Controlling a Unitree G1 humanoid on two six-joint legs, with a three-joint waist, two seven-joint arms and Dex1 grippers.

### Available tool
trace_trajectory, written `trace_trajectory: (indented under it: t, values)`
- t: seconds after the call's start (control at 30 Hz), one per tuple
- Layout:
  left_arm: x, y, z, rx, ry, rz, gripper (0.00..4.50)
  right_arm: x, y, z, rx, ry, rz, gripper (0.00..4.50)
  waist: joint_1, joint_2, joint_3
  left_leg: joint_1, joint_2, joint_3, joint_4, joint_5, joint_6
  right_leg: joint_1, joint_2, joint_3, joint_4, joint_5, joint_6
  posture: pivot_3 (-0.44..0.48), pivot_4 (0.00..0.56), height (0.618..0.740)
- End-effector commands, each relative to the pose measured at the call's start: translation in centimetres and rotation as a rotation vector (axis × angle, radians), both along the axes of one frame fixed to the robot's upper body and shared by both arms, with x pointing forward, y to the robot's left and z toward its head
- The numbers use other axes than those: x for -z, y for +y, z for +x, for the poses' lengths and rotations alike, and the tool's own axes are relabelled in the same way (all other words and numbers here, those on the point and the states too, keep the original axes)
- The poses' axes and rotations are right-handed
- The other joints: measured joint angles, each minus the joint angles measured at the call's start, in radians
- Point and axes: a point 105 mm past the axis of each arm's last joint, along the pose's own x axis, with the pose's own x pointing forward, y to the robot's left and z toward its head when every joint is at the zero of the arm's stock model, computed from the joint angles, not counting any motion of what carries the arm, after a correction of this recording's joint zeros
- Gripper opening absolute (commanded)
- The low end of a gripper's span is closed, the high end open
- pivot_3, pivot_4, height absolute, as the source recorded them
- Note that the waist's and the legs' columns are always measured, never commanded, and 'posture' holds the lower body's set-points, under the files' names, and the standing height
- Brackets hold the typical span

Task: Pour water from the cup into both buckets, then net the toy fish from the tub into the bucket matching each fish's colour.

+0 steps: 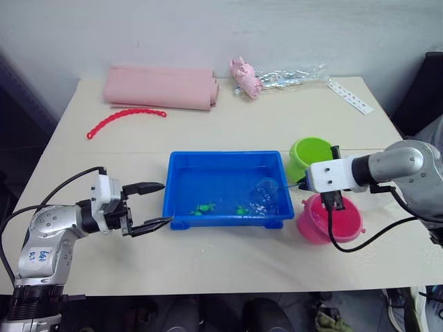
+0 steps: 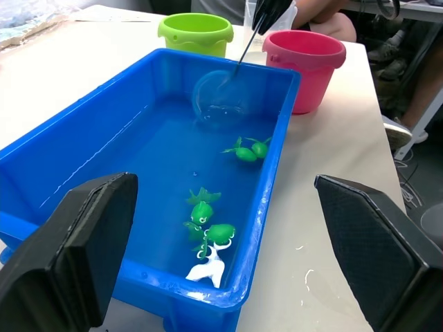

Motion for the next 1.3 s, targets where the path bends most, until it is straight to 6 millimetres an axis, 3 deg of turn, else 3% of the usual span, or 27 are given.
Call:
trace_trajectory:
  t: [0.03,0.17,0.5,0.93,1.3]
  values:
    - [-1.0,-0.7,-0.3,0.015,-0.025,-0.014,4.47,0.0,0.1,-0.6,-0.034,0.054,-0.07,0.0,-0.001,0.0,0.0,0.0,0.0,0.0,0.0,0.0,0.0,0.0,0.0,0.0,0.0,0.0,0.0,0.0,0.15,0.74]
    - [-1.4,-0.8,0.1,0.012,-0.008,-0.023,4.47,0.4,0.8,-1.6,-0.068,0.162,-0.087,0.0,-0.001,0.0,0.0,0.0,0.0,0.0,-0.001,0.0,0.0,0.0,0.0,0.0,0.0,0.0,0.0,0.0,0.15,0.74]
    - [-1.9,-0.7,0.6,0.028,0.018,-0.007,4.47,1.1,3.8,-2.9,-0.025,0.405,0.09,0.0,-0.003,0.0,0.0,0.0,0.0,0.0,-0.002,-0.001,-0.001,0.0,0.001,0.0,-0.001,0.0,0.0,0.0,0.15,0.74]
    - [-2.2,-0.4,0.6,0.022,0.019,-0.008,4.47,2.2,4.9,-1.6,0.116,0.553,0.243,0.0,-0.003,0.0,0.0,0.0,0.0,0.0,-0.002,-0.001,-0.001,-0.001,0.001,0.0,-0.001,0.0,0.0,0.0,0.15,0.74]
    - [-2.4,-0.5,0.8,0.02,0.01,-0.01,4.47,2.1,5.0,0.5,0.192,0.483,0.299,0.0,-0.004,0.0,0.0,0.0,0.0,0.0,-0.002,-0.001,-0.001,-0.001,0.001,0.0,-0.001,0.0,0.0,0.0,0.15,0.74]
